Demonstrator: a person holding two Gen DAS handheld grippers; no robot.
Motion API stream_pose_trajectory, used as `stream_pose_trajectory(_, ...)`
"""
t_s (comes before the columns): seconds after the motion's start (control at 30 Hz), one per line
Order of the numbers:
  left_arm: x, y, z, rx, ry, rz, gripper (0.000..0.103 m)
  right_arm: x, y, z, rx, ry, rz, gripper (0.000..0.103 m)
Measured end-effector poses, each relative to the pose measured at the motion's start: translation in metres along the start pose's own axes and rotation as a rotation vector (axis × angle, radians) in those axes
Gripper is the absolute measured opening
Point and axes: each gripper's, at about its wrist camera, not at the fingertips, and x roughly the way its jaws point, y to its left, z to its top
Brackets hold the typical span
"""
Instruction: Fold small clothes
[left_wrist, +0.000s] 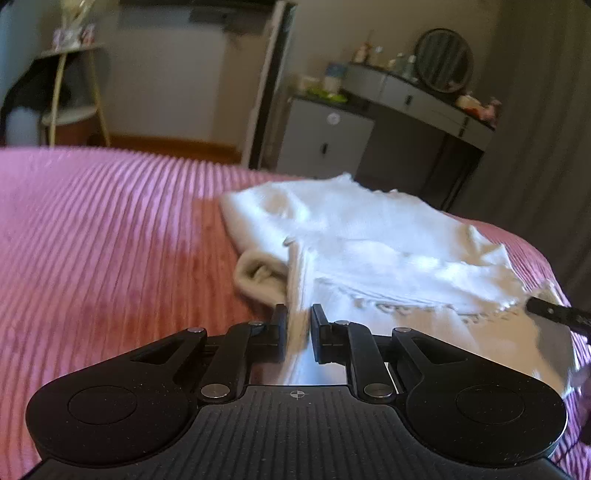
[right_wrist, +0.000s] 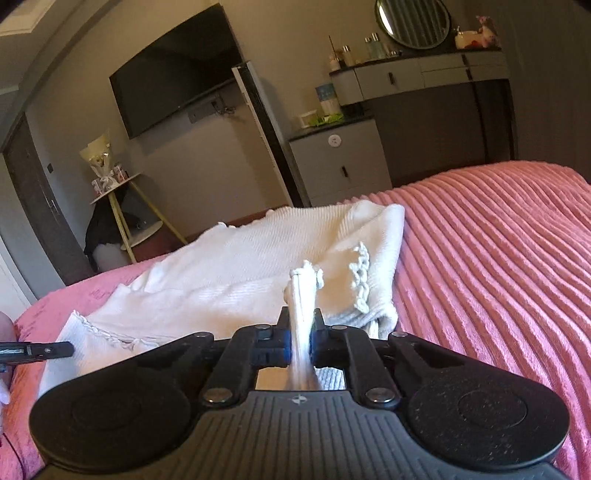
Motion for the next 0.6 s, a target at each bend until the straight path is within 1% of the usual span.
stream_pose_trajectory(0.03, -0.003, -0.004, 0.0, 0.016, -0.012, -0.009, 0.015, 0.002, 0.0, -0.001, 0.001, 0.009, -0.003, 0.009)
stream_pose_trajectory(0.1, -0.002, -0.012, 0.0, 0.055, -0.007, -0.028, 0.015, 0.005, 0.001, -0.003, 0.003, 0.018, -0.001, 0.009)
stream_pose_trajectory(0.13, 0.002, -0.014, 0.001, 0.07, 0.003, -0.022, 0.017, 0.006, 0.001, -0.003, 0.001, 0.025, 0.001, 0.009)
stream_pose_trajectory(0.17, 0.008, -0.016, 0.0, 0.081, 0.017, 0.0, 0.02, 0.007, 0.002, -0.004, -0.004, 0.028, 0.0, 0.009)
stream_pose_trajectory(0.2, 0.013, -0.016, 0.0, 0.078, 0.027, 0.017, 0.024, 0.007, 0.003, -0.004, -0.01, 0.03, -0.002, 0.009)
stream_pose_trajectory(0.27, 0.023, -0.011, 0.0, 0.043, 0.047, 0.028, 0.029, 0.007, 0.004, -0.005, -0.012, 0.034, -0.001, 0.01)
stream_pose_trajectory(0.33, 0.03, -0.01, 0.0, 0.027, 0.063, 0.022, 0.031, 0.008, 0.001, -0.005, 0.002, 0.04, 0.004, 0.01)
stream_pose_trajectory(0.43, 0.037, -0.01, 0.002, 0.051, 0.076, 0.018, 0.027, 0.011, 0.0, -0.006, 0.01, 0.056, 0.014, 0.011)
stream_pose_trajectory(0.47, 0.041, -0.009, 0.004, 0.049, 0.086, 0.02, 0.022, 0.012, 0.001, -0.007, 0.01, 0.062, 0.017, 0.011)
stream_pose_trajectory(0.5, 0.042, -0.008, 0.005, 0.043, 0.087, 0.019, 0.013, 0.012, 0.001, -0.006, 0.01, 0.07, 0.018, 0.011)
stream_pose_trajectory(0.6, 0.04, -0.007, 0.008, 0.029, 0.076, 0.012, 0.011, 0.009, 0.002, -0.004, 0.011, 0.074, 0.029, 0.013)
